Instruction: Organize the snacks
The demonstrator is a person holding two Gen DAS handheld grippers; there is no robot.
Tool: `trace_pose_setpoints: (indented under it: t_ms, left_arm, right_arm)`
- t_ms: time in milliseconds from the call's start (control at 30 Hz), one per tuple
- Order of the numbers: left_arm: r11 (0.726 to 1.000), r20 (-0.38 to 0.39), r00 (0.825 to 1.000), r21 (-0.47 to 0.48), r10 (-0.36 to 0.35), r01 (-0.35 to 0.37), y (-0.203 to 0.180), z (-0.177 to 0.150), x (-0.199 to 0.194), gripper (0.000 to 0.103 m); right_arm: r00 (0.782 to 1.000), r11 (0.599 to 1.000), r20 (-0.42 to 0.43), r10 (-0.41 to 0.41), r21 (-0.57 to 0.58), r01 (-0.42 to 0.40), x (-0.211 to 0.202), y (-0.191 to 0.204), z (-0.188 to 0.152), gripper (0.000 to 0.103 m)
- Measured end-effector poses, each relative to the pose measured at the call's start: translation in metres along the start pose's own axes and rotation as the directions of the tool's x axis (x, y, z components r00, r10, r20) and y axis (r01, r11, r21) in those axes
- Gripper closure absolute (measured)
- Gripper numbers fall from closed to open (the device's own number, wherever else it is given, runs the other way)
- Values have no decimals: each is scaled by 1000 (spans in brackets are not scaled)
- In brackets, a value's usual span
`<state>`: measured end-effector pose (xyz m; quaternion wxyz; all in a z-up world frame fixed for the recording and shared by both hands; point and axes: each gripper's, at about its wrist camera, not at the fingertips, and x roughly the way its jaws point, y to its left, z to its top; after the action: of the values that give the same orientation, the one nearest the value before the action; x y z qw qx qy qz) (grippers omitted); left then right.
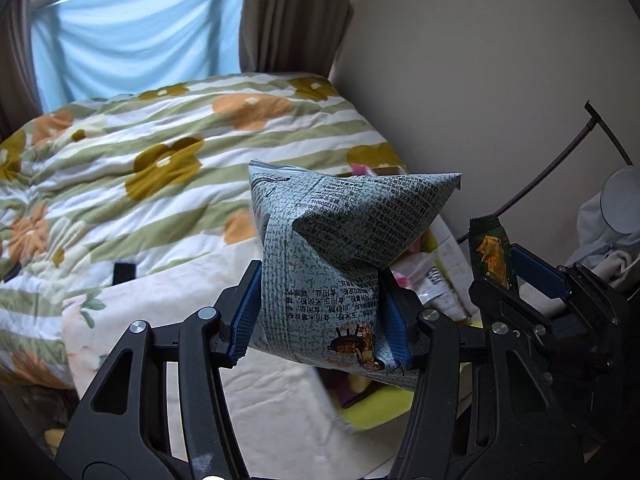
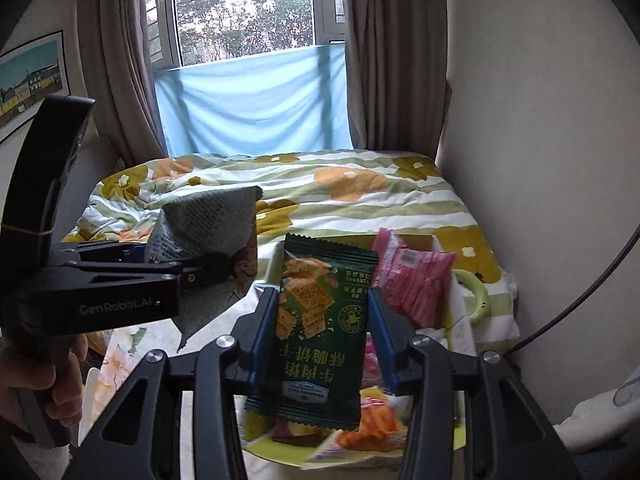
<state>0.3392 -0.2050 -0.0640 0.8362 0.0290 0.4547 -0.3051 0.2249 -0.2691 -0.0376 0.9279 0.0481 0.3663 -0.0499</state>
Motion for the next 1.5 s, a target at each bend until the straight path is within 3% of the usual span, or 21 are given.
trace_pose_setpoints:
  t_ms: [167,333,367,400,433,467,533,667,1067,1100,1167,1200,1233,1500]
  left_arm:
    - [1000,-38,999,6,-4,4,-63,12,45,52]
    - [1000,-71,997,-3,27,-27,-99,19,85,49]
    - [999,-67,996,-3,51,-51,-102,20,90,40]
    - [997,-67,994,-5,80,-81,-105,20,93,16]
    - [995,-63,993,-15,97,-98,-104,19,93,5]
    - [995,-48,994,-32,97,-98,-100,17,91,0]
    - [994,-52,995,-60,89,-92,-92,10,86,0]
    - [986,-55,988,-75,142,-146,-71,-8,69,0]
    - [950,-55,968,-184,246,-252,-11,-53,3,0]
    - [946,-53,966,-194,255,-260,-8,-55,-1,1]
    - [936,-55,960,-215,274,-280,-2,-59,-7,1]
    - [930,-59,957,-227,284,-290,2,-61,-9,0]
    - [926,-60,956,-237,288,-293,5,-65,-11,1]
    - [892,-63,943,-307,328,-331,29,-101,-38,1]
  right_arm:
    - [1000,1000,-13,-12,6,13,-4,-59,-6,62]
    - [998,1000,-55,0,18,1,3,-102,-14,62]
    - [998,1000,-65,6,20,-5,5,-108,-15,62]
    - [997,1000,-72,11,21,-9,7,-111,-16,62]
    - [997,1000,-79,13,20,-12,9,-115,-17,62]
    - [996,1000,-88,18,20,-17,12,-119,-18,62]
    - [995,999,-98,34,28,-31,17,-126,-20,62]
    - [991,998,-118,61,30,-58,24,-129,-22,62]
    - [976,985,-148,160,-45,-168,39,-98,-14,62]
    - [974,983,-153,166,-49,-176,43,-95,-14,59]
    - [971,982,-173,164,-61,-177,50,-89,-16,37]
    - [969,981,-183,167,-64,-181,53,-88,-17,9]
    - [967,981,-188,170,-66,-185,55,-87,-19,0]
    - [968,978,-190,165,-97,-185,45,-64,-33,0]
